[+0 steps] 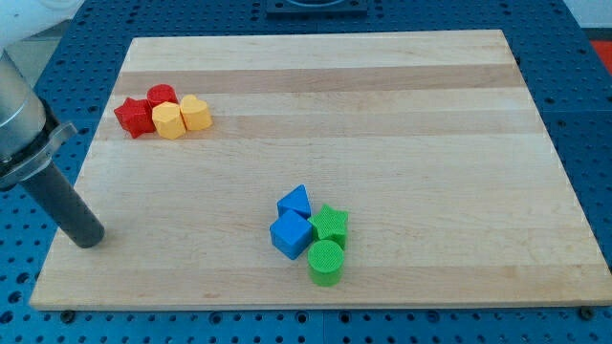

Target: Move your arm to the red star

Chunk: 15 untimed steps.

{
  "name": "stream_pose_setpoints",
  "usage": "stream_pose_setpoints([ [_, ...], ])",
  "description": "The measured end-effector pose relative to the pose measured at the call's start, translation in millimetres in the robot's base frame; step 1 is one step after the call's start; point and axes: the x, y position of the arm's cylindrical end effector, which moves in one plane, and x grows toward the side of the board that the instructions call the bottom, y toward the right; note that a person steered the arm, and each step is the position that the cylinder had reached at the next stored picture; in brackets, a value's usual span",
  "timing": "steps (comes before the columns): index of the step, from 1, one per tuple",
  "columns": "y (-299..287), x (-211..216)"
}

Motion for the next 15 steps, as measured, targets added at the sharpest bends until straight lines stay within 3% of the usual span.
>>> stream_pose_setpoints([
  [10, -1, -22],
  [11, -1, -79],
  [12, -1, -79],
  [13, 9, -118],
  [14, 9, -118],
  [15, 24, -147],
])
